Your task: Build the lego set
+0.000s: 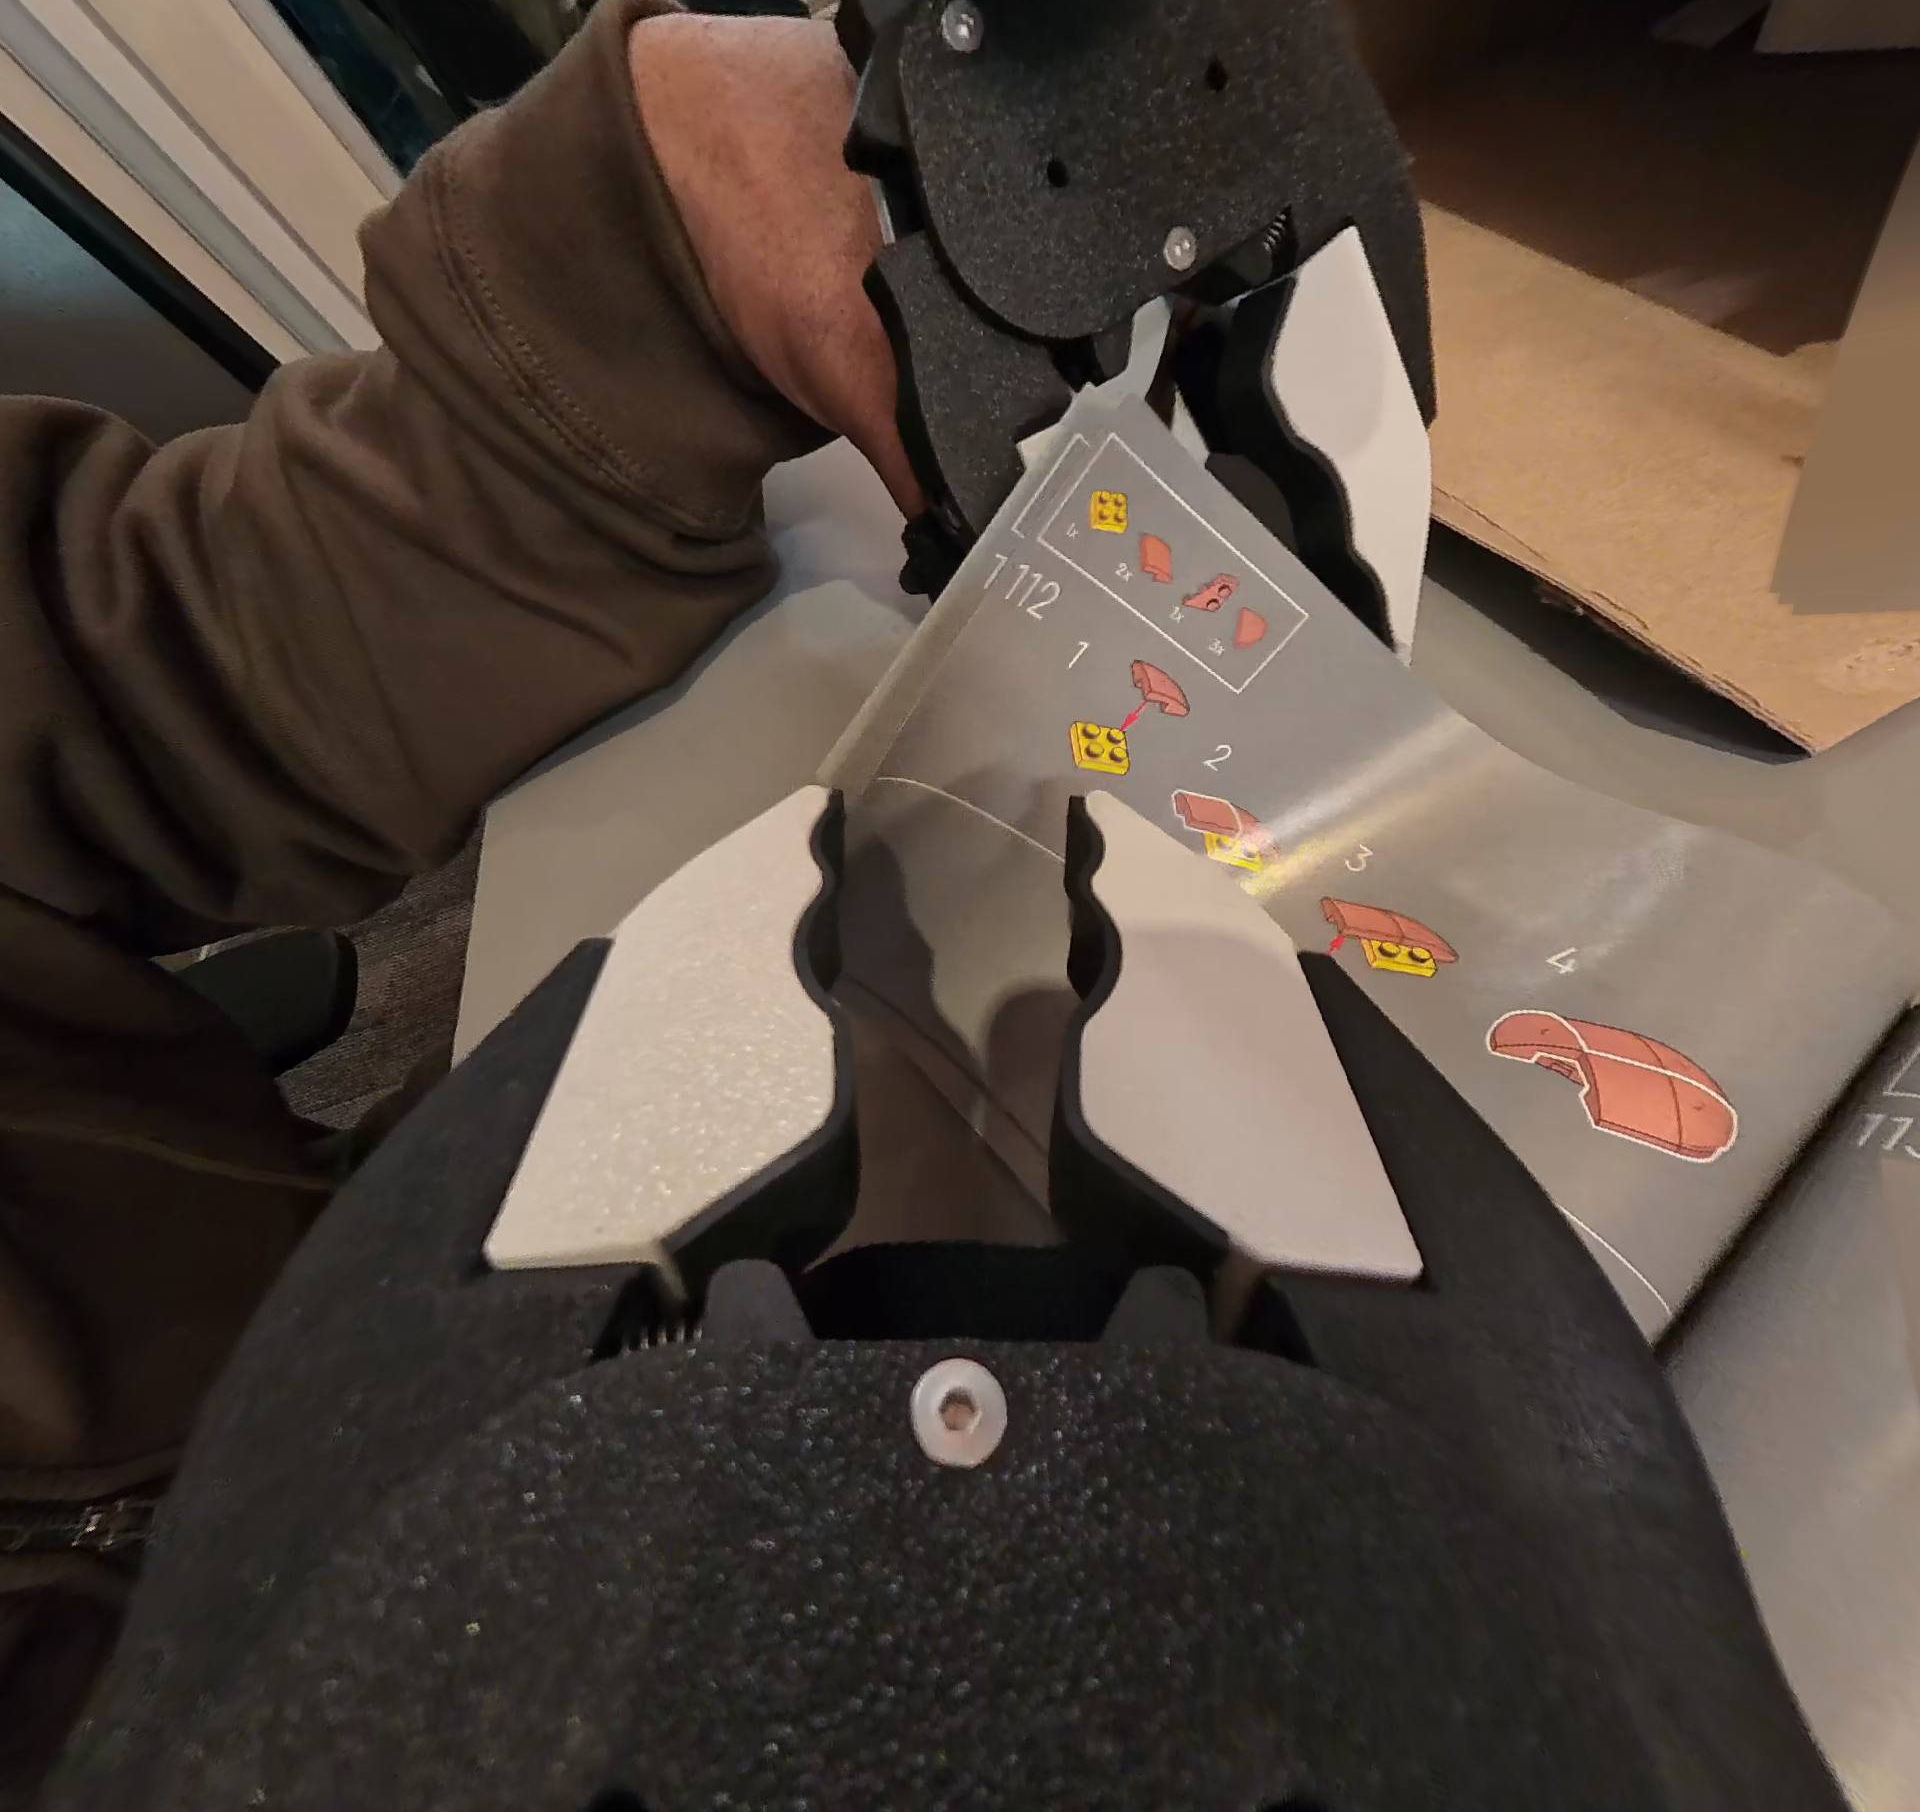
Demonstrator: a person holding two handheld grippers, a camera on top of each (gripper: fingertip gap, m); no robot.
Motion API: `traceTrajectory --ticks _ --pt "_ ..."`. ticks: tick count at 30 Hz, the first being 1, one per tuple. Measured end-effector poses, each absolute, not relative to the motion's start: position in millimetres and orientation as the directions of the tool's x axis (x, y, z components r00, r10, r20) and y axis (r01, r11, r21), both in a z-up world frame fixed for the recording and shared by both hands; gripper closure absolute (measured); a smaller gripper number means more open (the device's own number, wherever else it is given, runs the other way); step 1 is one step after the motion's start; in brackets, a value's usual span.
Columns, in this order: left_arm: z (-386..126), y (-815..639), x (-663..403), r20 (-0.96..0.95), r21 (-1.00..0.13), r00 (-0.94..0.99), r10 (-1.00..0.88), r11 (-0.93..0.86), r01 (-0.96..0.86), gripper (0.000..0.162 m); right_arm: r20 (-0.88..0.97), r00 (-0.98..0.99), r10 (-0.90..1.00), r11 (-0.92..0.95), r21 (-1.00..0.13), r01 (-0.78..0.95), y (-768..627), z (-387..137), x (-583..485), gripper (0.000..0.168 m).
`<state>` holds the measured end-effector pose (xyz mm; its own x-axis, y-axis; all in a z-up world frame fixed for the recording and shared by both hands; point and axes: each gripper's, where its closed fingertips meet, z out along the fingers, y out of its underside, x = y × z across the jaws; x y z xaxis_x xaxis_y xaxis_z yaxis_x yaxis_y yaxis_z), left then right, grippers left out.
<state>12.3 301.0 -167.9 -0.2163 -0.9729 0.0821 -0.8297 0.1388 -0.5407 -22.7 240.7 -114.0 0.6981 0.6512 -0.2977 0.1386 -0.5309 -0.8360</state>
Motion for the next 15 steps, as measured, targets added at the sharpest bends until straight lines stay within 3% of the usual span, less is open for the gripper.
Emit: traceTrajectory --ticks 1,2,5,15 --pt "-168 301 12 0.081 -0.541 -0.215 -0.973 0.138 -0.83 0.118 -0.297 0.707 0.641 -0.536 -0.833 0.136 241 -114 -20 0.13" --pt "-168 302 12 0.082 -0.541 -0.214 -0.973 0.137 -0.83 0.118 -0.298 0.716 0.631 -0.543 -0.829 0.133 242 -113 -17 0.133" --pt "-168 303 11 0.08 -0.541 -0.21 -0.975 0.134 -0.83 0.117 -0.313 0.735 0.602 -0.567 -0.816 0.117 241 -113 -7 0.166" --pt "-167 308 10 0.083 -0.545 -0.191 -0.978 0.116 -0.831 0.121 -0.364 0.727 0.582 -0.571 -0.82 0.047 236 -97 21 0.168"
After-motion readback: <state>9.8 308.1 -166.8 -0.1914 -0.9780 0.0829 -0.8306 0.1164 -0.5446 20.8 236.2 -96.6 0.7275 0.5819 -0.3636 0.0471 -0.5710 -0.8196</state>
